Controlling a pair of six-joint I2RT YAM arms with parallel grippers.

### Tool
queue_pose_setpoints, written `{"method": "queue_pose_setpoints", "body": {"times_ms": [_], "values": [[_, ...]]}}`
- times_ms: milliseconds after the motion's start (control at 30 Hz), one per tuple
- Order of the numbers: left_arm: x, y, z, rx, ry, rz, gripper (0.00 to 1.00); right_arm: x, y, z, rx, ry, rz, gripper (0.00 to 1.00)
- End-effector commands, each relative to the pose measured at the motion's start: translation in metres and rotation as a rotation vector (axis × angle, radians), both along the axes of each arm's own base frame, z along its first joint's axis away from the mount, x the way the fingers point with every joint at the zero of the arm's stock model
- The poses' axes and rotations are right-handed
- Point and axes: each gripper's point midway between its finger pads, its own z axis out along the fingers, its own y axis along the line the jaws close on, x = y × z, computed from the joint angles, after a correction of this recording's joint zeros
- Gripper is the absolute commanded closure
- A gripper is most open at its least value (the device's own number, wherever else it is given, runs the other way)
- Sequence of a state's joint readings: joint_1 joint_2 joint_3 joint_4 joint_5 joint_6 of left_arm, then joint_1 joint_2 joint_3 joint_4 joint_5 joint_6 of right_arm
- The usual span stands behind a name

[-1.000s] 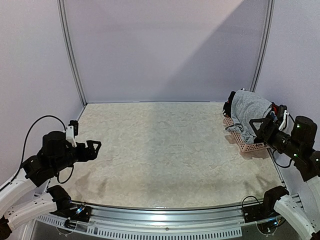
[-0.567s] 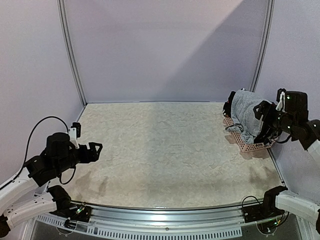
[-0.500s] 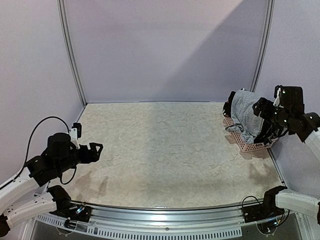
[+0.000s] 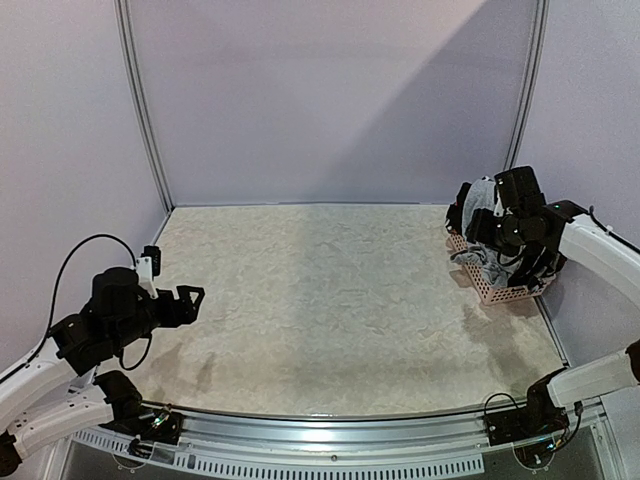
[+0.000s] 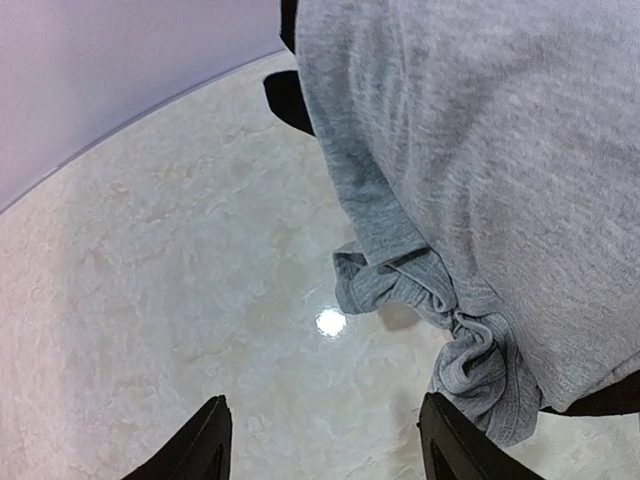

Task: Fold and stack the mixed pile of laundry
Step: Pick up the crumpled tank top from the center of the board.

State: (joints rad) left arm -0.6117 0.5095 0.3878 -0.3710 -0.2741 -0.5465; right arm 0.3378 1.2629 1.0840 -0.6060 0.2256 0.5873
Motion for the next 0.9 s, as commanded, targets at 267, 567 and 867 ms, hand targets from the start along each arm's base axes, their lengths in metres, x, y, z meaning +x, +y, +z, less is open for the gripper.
{"method": "queue_pose_setpoints", "body": {"times_ms": [267,567,867], "values": [[-0.006,0.0,-0.006,0.006,0.0,-0.015,0.07,-0.013,-0.032,-0.063,-0.198,0.152,-0.11,0.47],[-0.007,0.002,-0.007,0.009,0.001,-0.007,0.07,-0.014,-0.041,-0.095,-0.247,0.217,-0.151,0.62],[-0.006,0.003,-0.009,0.017,0.004,-0.002,0.07,-0.017,-0.052,-0.087,-0.293,0.199,-0.194,0.92]]}}
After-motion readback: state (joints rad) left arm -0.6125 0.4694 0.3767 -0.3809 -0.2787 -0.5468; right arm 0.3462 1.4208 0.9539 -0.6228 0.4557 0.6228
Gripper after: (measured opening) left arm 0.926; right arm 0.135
